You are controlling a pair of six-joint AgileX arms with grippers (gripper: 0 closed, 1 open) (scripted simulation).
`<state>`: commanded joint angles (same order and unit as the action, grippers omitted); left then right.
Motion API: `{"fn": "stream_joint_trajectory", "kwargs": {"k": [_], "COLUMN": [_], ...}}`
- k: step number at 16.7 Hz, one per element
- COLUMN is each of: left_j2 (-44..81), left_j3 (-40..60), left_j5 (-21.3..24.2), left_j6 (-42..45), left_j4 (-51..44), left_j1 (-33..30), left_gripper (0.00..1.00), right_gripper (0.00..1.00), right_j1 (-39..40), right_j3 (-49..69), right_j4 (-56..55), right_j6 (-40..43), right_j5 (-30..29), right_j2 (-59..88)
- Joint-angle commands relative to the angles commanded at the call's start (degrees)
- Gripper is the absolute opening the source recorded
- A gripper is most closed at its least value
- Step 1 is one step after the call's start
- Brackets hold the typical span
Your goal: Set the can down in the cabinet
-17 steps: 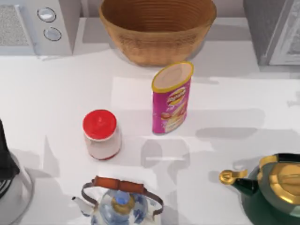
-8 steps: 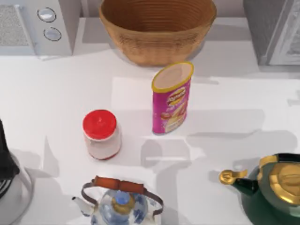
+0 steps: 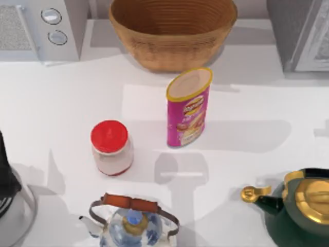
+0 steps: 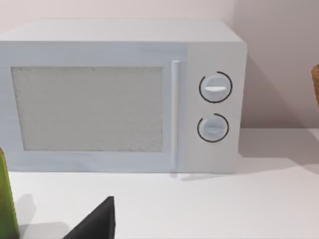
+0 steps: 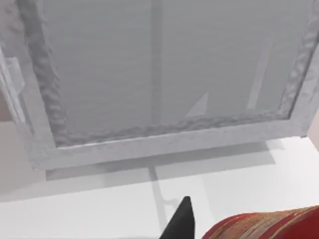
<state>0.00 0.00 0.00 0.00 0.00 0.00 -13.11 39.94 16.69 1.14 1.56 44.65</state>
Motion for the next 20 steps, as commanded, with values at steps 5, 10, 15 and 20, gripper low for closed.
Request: {"fn": "stream_joint_trajectory", "kwargs": {"k": [5, 10, 15, 20], "left_j2": [0.0, 0.0, 0.0, 0.0], "left_j3": [0.0, 0.0, 0.0, 0.0], "left_j5": [0.0, 0.0, 0.0, 0.0], "left_j6": [0.0, 0.0, 0.0, 0.0], "left_j4": [0.0, 0.0, 0.0, 0.0], "left_j1": [0.0, 0.0, 0.0, 0.0], "left_gripper": [1.0, 1.0, 1.0, 1.0], "right_gripper": [0.0, 0.0, 0.0, 0.0], "right_j1": [5.9, 11.9, 13.1, 12.9], "right_j3": [-21.9, -37.5, -39.9, -38.2], "right_j4": [-9.1, -15.6, -16.7, -16.2], "right_j6": [-1.8, -1.3, -1.1, -1.4], "right_j5": [-1.7, -1.6, -1.6, -1.9], "right_j2": [-26.4, -42.3, -44.6, -43.1]}}
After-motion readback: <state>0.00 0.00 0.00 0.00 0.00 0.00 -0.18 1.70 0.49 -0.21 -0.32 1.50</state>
